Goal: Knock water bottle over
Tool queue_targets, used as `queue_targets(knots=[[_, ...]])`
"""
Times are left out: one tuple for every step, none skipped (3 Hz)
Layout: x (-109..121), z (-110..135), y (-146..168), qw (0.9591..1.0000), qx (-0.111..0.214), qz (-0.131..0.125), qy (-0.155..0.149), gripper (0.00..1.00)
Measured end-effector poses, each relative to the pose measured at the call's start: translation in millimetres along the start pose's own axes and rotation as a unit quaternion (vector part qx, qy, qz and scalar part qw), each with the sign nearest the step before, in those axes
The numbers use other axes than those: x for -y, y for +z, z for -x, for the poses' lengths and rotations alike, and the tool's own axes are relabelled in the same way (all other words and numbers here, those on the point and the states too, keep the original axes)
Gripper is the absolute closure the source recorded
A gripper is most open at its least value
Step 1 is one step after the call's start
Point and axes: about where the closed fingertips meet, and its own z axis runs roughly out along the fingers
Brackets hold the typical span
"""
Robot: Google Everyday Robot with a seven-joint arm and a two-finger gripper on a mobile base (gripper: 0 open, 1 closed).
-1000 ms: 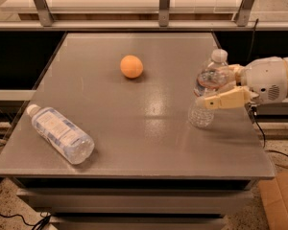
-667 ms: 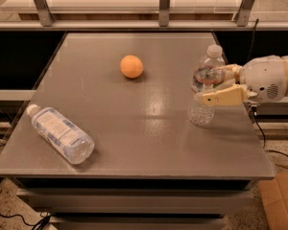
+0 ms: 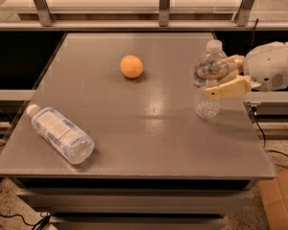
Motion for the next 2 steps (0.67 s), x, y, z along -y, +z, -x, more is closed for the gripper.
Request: queue_targets(knots=[[7.9, 6.7, -8.3, 0.9975, -0.053, 0.003, -0.048, 1.00], [9.6, 16.3, -7.9, 0.9855, -0.127, 0.016, -0.111, 1.00]])
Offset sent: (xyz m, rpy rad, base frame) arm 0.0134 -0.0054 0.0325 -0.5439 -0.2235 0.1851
